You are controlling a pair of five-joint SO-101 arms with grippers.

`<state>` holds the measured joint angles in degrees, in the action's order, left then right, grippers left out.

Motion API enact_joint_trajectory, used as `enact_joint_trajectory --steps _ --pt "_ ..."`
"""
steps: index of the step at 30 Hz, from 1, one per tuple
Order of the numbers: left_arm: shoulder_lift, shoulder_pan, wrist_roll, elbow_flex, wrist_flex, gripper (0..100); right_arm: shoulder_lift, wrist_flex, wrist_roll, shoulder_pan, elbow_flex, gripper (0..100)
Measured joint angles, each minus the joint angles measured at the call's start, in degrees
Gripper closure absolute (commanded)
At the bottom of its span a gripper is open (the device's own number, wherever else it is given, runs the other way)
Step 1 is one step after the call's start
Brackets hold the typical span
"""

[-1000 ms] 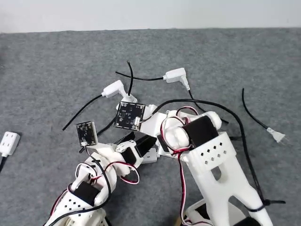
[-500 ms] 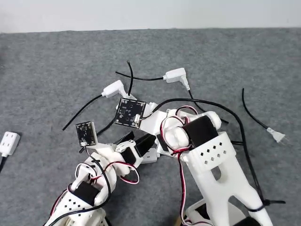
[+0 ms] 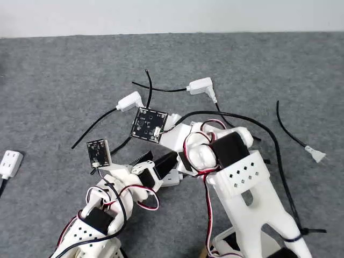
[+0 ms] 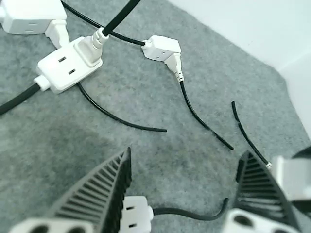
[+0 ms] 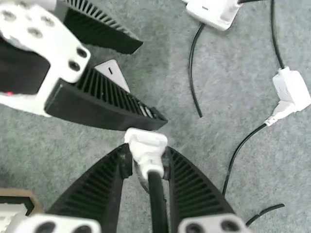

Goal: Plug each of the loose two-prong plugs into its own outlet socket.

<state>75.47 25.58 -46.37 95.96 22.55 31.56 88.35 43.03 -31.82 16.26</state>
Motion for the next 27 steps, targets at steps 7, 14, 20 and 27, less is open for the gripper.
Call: enact_joint_trajectory --steps 7,14,20,27 --pt "0.0 0.0 0.0 0.1 0.0 67 0.0 -0.1 0.4 0.0 0.0 98.9" --pt "-0.1 -4.6 0.3 0.2 0.0 67 0.0 -0.2 1.0 0.0 -1.1 99.0" --pt "-0.1 -6.5 0.3 0.2 0.0 67 0.0 -0.2 1.9 1.2 -1.3 99.0" --pt "-0.1 -8.9 0.3 0.2 0.1 67 0.0 0.5 3.2 3.5 -1.3 99.0"
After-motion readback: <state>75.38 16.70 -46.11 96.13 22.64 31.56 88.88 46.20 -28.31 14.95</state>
